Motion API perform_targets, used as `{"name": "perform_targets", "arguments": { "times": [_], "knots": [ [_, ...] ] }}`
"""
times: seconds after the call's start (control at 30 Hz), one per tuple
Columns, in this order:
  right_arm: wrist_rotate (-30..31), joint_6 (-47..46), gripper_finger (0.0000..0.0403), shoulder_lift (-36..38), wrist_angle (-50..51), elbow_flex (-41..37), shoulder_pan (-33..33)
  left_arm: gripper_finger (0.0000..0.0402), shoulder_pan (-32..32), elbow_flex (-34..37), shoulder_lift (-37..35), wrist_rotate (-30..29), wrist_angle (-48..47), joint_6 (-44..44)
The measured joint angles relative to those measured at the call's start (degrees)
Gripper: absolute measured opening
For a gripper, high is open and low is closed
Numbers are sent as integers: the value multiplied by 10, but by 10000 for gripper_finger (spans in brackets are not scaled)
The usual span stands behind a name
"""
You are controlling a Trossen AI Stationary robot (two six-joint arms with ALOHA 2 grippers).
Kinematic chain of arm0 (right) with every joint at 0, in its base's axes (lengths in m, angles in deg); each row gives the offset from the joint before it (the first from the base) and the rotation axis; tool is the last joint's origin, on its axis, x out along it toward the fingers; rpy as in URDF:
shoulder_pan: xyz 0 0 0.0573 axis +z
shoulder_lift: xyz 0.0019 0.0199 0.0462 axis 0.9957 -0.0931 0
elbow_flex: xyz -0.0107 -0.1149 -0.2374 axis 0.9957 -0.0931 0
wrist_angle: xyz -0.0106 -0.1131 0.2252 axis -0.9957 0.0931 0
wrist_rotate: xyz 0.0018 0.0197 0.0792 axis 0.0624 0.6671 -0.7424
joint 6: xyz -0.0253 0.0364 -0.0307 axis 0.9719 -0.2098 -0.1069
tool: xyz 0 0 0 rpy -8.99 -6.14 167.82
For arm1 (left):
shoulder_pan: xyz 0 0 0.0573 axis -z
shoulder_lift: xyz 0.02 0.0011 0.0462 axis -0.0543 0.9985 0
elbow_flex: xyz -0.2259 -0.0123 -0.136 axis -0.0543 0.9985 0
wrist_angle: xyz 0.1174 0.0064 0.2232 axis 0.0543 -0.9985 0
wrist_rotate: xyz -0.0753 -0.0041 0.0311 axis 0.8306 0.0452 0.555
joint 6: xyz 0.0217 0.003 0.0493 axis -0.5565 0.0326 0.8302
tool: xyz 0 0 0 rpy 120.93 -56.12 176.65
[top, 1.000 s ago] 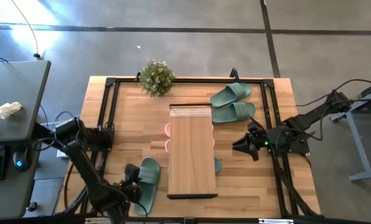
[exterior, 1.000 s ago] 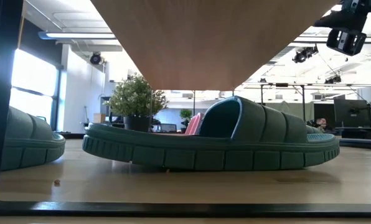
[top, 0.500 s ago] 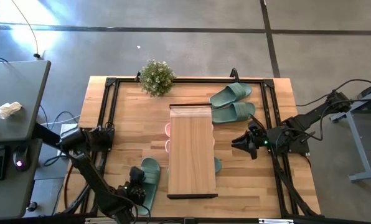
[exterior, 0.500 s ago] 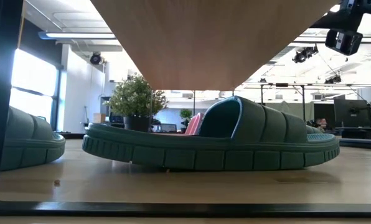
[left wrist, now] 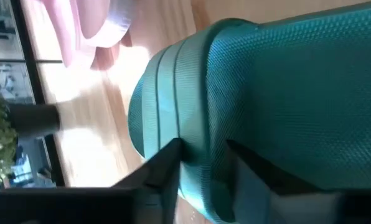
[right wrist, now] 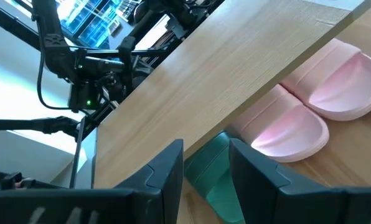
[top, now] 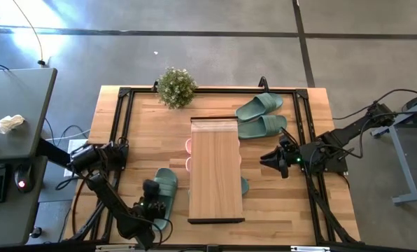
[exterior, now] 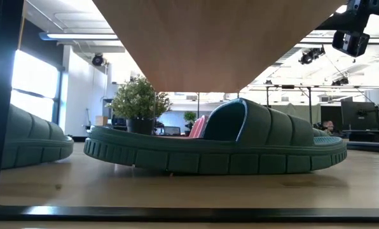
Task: Pick and place slides into the shelf
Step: Put the bottom green slide under the shelf aligned with the other green slide
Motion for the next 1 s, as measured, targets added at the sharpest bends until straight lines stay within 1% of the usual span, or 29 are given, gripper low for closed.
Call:
{"name": "perform_targets", "arguments": {
  "times": [0.13,0.2,0.33,0.47,0.53,0.67,0.73,0.87,0.93,1.0],
  "knots": [
    [6,0,118,0,0,0,0,28,0,0,0,0,-4,-11],
    [8,1,118,0,0,0,0,10,0,0,0,3,-4,-21],
    [8,0,118,0,0,0,0,20,1,0,-2,15,-16,-55],
    [10,1,118,0,0,0,0,6,9,-9,-7,40,-45,-70],
    [15,1,118,0,0,0,0,10,17,-20,-11,40,-75,-89],
    [29,1,118,0,0,0,0,4,36,-51,-17,39,-151,-123],
    [42,-1,118,0,0,0,0,6,45,-61,-25,36,-168,-138],
    [69,-60,118,0,3,0,-5,4,58,-67,-48,27,-166,-149],
    [67,-95,118,2,10,0,-13,4,61,-70,-58,23,-163,-149],
    [54,-104,118,2,8,0,-22,3,61,-70,-73,17,-165,-147]
  ]
}}
